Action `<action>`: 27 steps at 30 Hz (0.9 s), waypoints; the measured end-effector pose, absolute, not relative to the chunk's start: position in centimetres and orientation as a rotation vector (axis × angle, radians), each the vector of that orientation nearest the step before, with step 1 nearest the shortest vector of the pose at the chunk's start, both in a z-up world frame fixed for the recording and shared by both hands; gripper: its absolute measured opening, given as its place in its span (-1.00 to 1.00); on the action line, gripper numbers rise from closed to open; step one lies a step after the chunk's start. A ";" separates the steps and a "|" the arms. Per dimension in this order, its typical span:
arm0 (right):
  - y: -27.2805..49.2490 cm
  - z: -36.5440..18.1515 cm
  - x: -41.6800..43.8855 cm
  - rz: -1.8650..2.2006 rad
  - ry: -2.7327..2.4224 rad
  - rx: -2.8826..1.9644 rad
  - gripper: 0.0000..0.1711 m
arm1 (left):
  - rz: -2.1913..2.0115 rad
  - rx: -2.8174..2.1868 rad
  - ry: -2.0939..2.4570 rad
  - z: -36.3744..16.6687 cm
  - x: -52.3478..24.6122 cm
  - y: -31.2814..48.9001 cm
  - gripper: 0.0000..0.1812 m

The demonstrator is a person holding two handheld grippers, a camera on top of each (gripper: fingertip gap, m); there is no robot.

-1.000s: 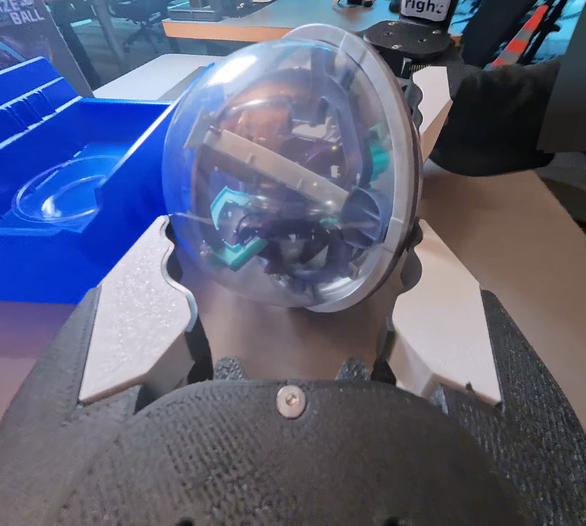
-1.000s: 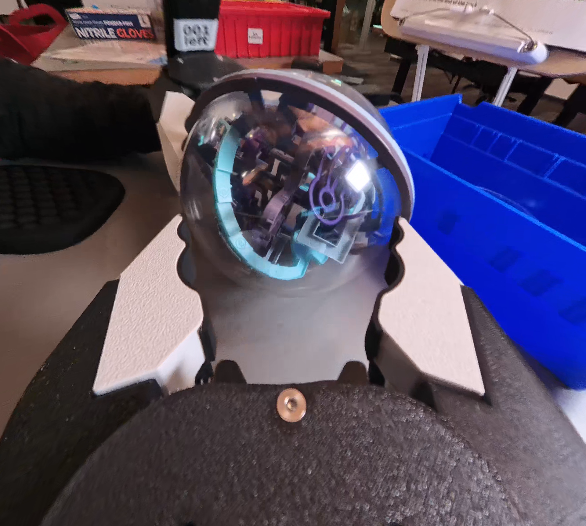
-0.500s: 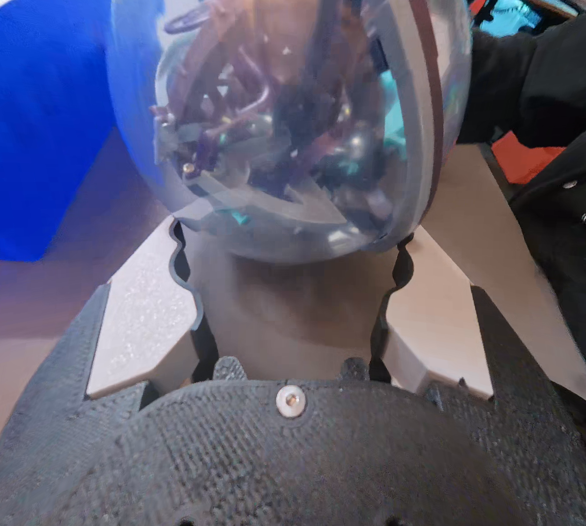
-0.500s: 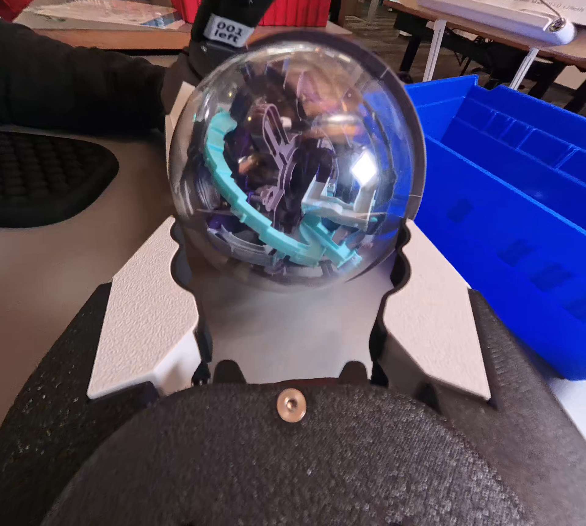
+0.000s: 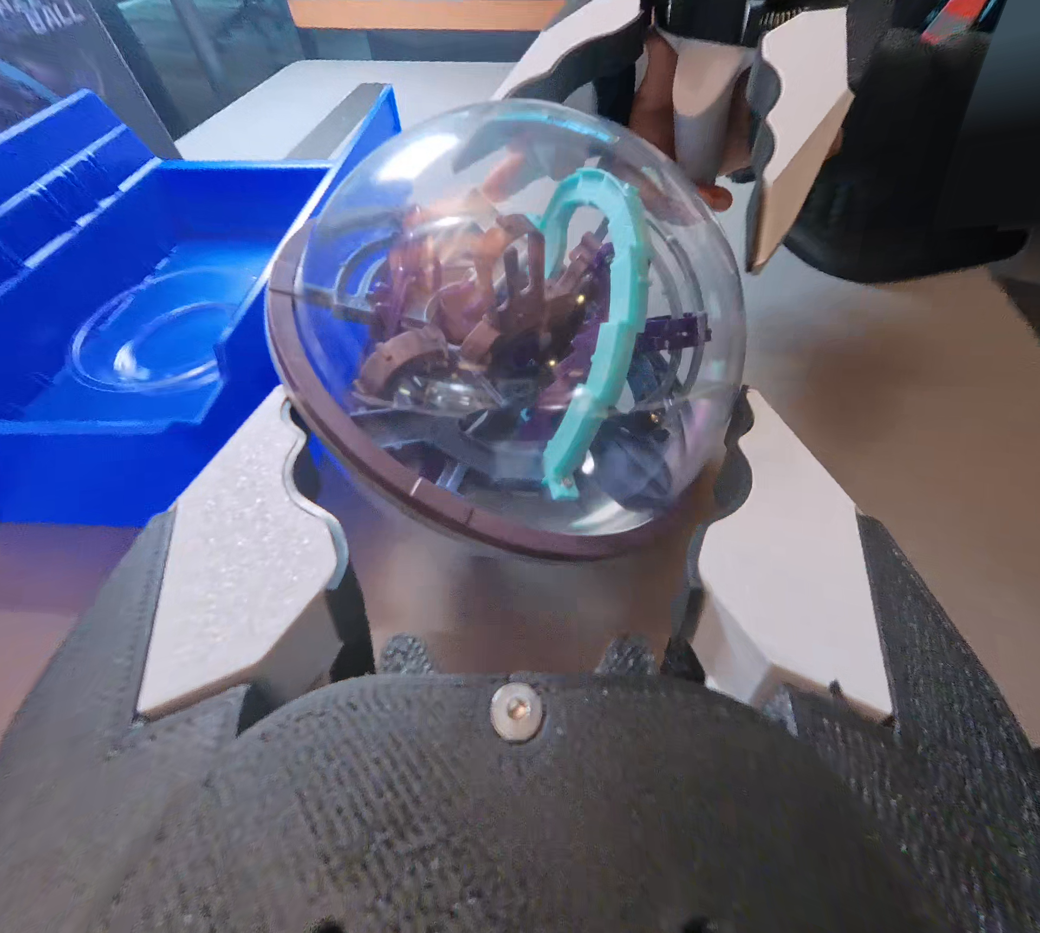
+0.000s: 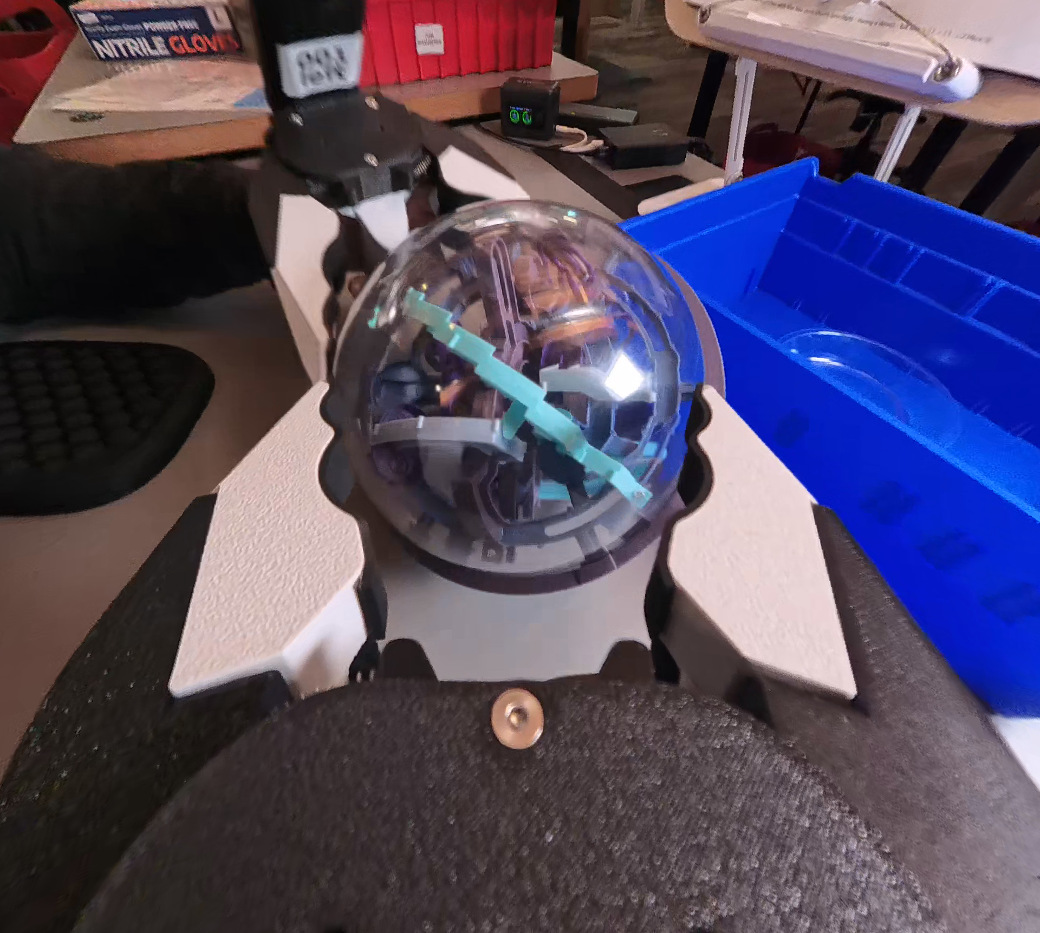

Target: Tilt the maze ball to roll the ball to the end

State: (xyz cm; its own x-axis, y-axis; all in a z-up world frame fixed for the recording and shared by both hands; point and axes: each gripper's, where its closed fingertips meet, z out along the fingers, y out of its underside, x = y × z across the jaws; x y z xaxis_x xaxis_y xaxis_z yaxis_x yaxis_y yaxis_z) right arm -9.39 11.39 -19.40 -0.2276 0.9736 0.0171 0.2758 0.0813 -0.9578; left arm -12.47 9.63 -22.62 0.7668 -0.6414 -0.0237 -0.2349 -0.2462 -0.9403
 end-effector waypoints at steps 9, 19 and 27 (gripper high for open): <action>13.7 -21.6 -6.4 1.091 -1.674 -1.148 0.54 | -0.920 -1.869 0.293 -23.2 -12.5 10.5 0.56; 12.1 -21.6 -6.1 1.152 -1.690 -1.149 0.56 | -1.308 -1.892 0.115 -23.9 -9.3 9.6 0.53; 12.5 -22.4 -5.7 1.307 -1.665 -1.259 0.56 | -1.189 -1.990 0.047 -23.4 -9.4 9.4 0.50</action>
State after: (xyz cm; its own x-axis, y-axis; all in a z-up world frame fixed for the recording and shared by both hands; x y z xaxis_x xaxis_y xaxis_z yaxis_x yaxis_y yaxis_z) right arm -5.67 12.45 -22.40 -0.3139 0.9477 -0.0580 0.2811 0.0344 -0.9591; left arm -9.44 9.43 -23.44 0.5576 -0.4052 0.7245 0.3465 -0.6795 -0.6467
